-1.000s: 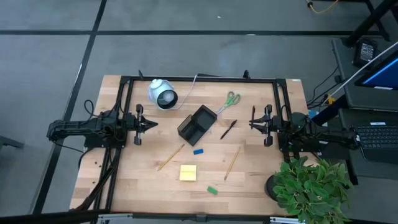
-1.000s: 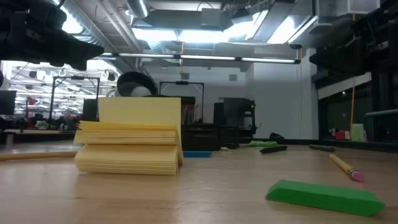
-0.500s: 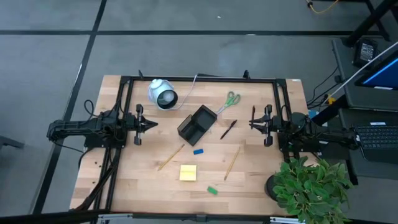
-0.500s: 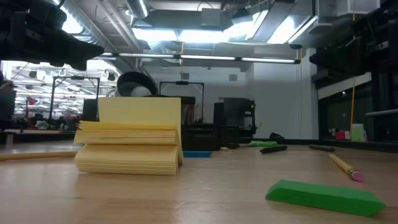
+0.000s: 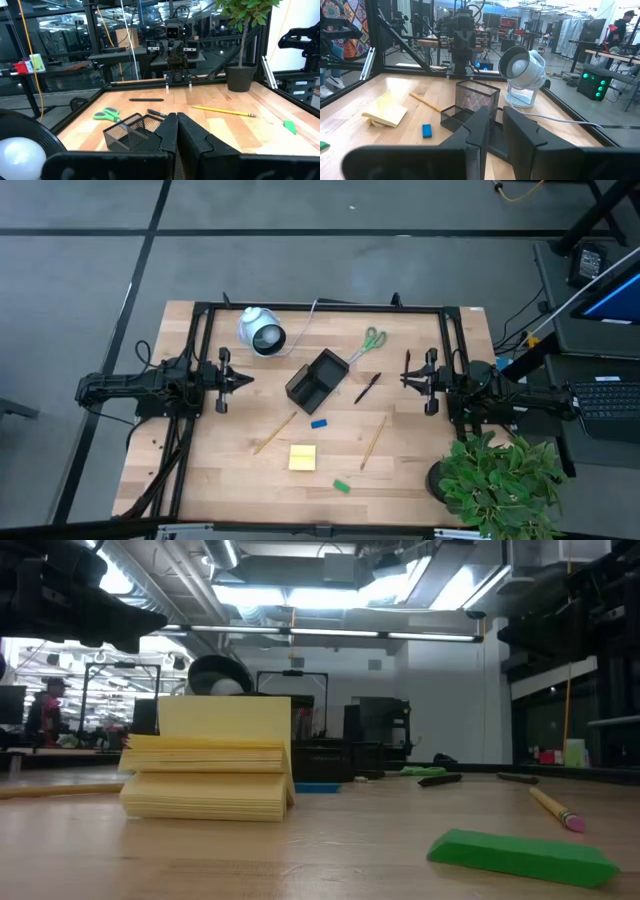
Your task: Pick and place office supplies into organizer
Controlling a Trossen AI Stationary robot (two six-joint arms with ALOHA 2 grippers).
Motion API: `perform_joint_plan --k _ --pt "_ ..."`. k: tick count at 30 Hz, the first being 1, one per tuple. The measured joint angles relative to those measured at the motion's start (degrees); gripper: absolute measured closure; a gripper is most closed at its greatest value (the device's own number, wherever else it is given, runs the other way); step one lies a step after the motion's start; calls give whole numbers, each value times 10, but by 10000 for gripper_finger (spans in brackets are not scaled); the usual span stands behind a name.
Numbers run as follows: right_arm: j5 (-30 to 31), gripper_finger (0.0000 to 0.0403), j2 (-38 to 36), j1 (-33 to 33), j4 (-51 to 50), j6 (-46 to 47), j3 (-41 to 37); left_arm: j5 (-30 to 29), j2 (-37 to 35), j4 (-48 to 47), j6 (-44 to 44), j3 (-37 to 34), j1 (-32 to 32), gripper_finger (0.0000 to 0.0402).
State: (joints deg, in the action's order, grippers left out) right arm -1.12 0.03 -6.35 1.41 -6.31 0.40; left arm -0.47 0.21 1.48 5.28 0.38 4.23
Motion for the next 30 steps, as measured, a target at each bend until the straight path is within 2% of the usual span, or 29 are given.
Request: perform_joint_plan --k 26,30 --pt "0 340 0 0 0 3 0 0 0 0 0 0 0 398" --pt "0 340 0 0 22 31 0 -15 0 62 1 0 0 398"
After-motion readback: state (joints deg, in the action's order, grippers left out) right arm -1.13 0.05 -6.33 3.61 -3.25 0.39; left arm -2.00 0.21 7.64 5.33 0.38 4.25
